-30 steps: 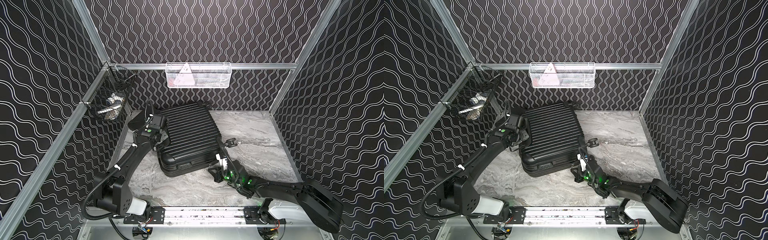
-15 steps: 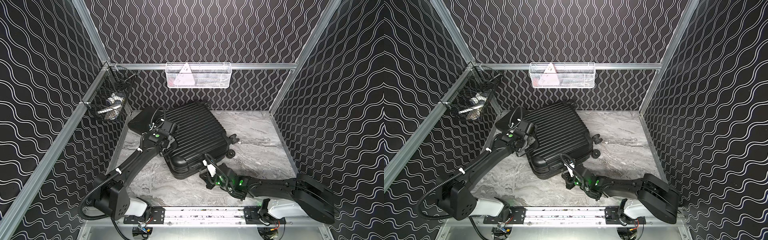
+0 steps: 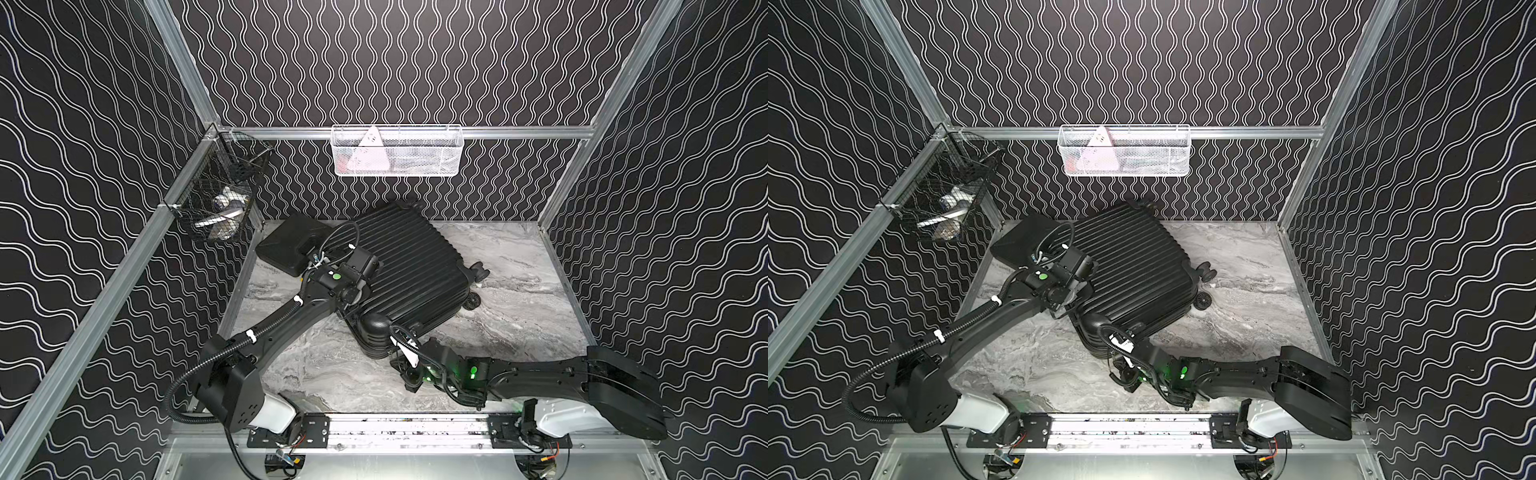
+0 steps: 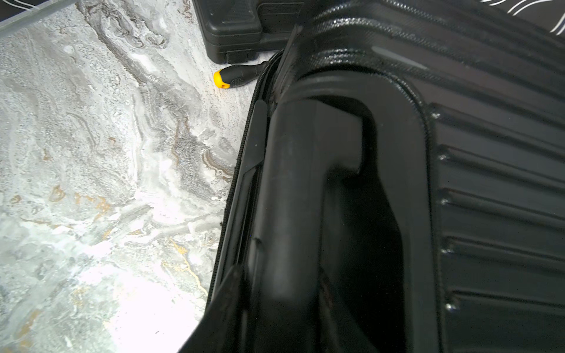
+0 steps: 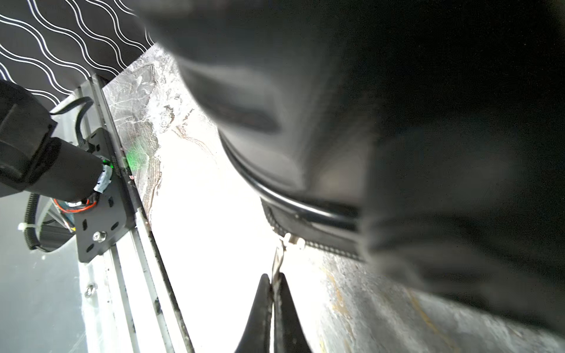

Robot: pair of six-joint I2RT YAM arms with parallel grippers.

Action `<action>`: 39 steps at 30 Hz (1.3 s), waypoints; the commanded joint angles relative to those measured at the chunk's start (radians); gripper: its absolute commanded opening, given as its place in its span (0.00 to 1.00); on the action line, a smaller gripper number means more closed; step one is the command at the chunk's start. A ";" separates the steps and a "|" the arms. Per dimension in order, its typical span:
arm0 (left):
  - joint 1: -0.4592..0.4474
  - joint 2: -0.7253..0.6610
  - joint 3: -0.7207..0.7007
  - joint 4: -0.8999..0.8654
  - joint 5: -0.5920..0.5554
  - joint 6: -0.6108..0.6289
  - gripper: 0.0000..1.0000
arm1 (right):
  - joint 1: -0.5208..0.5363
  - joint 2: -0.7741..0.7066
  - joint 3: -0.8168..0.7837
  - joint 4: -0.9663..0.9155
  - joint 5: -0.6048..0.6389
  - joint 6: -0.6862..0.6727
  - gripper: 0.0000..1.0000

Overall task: Close the suitcase zippers
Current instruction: Zip the zipper on the suitcase.

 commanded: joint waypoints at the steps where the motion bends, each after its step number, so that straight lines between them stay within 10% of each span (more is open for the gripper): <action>1: -0.004 0.000 0.015 0.205 -0.025 -0.099 0.22 | 0.014 -0.042 -0.028 -0.040 -0.082 0.004 0.00; 5: -0.002 -0.034 -0.010 0.317 -0.060 0.143 0.77 | -0.047 -0.151 -0.109 -0.059 -0.036 0.064 0.00; 8: 0.010 -0.043 0.001 0.351 -0.050 0.364 0.98 | -0.149 -0.221 -0.143 -0.120 -0.085 0.104 0.00; 18: 0.083 -0.006 0.157 0.213 0.501 1.423 0.99 | -0.368 -0.391 -0.160 -0.334 -0.087 0.147 0.00; 29: 0.357 -0.004 0.260 -0.148 1.023 2.133 0.92 | -0.398 -0.364 -0.158 -0.332 -0.147 0.150 0.00; 34: 0.408 -0.046 0.195 -0.238 1.041 2.546 0.94 | -0.398 -0.349 -0.146 -0.336 -0.155 0.148 0.00; 39: 0.404 -0.058 0.083 -0.147 0.998 2.676 0.92 | -0.405 -0.360 -0.149 -0.331 -0.145 0.142 0.00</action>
